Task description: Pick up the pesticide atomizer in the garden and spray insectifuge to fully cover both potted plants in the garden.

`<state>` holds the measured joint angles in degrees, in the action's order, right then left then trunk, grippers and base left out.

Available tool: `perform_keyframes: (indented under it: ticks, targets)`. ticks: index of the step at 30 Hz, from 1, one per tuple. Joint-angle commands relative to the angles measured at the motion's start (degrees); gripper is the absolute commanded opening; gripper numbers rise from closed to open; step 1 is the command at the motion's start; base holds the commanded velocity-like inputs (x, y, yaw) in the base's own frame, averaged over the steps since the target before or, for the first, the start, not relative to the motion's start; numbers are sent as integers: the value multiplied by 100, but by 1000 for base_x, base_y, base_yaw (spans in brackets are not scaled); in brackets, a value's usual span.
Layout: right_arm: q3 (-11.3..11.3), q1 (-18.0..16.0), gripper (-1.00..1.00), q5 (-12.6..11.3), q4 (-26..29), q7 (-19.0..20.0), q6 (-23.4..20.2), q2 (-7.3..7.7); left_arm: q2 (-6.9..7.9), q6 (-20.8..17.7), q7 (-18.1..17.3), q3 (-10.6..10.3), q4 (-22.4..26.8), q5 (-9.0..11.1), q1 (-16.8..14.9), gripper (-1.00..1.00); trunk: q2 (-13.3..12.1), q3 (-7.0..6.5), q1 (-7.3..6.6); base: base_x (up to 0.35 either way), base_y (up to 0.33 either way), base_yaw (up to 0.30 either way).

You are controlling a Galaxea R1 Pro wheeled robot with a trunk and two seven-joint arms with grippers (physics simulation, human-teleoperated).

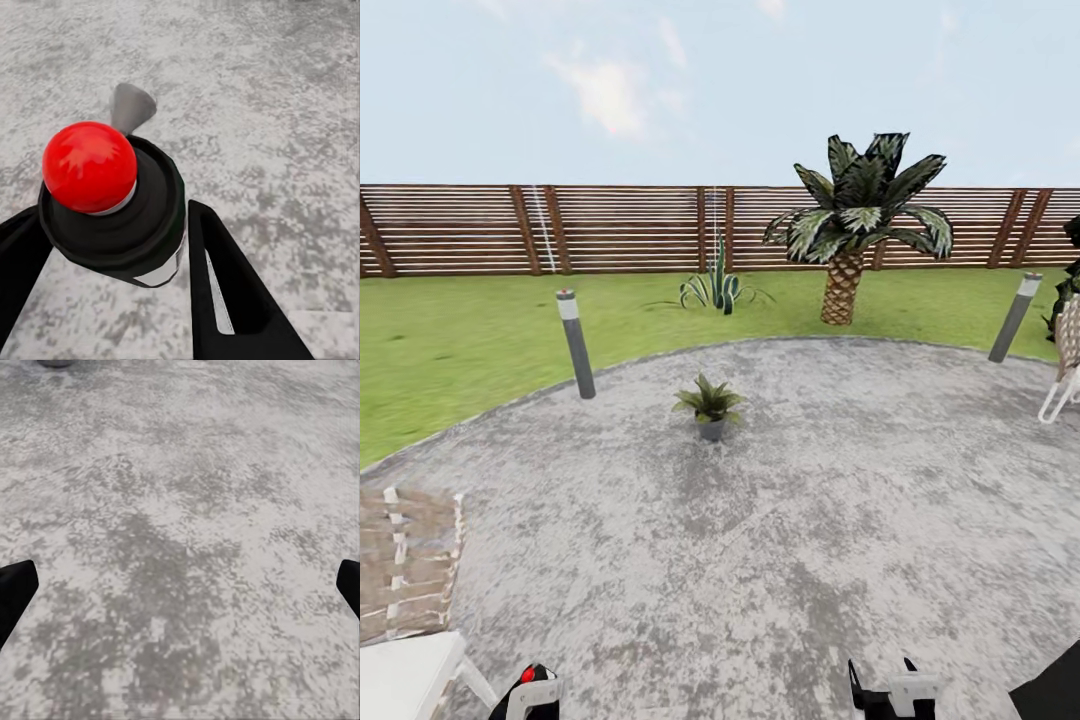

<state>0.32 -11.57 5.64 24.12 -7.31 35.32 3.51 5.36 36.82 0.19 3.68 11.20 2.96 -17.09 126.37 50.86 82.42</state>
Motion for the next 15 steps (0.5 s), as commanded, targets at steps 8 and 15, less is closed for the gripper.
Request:
perform_keyframes:
  ticks: [8,15]
  targets:
    - [5,-5,100,60,-89,-35,2,1,0,18,-10,-1,-4,29,0,-100,2,5,2,340,0,0]
    - [3,-4,100,60,-100,-33,2,1,0,17,-10,1,-4,29,-1,-100,2,5,2,340,0,0]
